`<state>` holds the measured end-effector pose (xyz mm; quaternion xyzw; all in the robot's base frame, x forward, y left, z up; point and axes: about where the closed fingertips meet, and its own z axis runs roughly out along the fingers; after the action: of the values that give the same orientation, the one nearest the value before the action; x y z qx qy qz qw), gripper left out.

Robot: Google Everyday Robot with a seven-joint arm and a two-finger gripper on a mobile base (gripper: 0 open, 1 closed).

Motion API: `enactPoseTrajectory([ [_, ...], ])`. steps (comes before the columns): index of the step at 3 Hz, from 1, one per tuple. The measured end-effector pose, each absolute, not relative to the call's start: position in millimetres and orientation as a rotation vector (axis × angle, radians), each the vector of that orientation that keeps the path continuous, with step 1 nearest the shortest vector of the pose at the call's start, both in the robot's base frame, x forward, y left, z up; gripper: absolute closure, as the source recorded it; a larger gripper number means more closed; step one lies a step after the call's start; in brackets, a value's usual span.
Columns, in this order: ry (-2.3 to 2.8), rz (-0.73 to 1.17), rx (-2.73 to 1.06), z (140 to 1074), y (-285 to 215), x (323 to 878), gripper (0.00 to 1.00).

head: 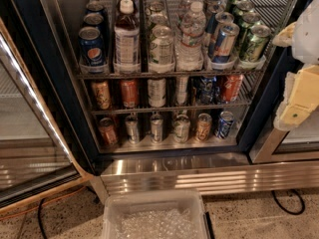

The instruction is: Pick pepsi can from top shelf of fridge

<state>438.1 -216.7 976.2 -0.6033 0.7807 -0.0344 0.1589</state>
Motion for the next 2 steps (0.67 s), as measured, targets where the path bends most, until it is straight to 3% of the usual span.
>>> enactPoseTrajectory([
  [2,2.223,-0.079,-1.713,973.7,-211.4,439.1,0.00],
])
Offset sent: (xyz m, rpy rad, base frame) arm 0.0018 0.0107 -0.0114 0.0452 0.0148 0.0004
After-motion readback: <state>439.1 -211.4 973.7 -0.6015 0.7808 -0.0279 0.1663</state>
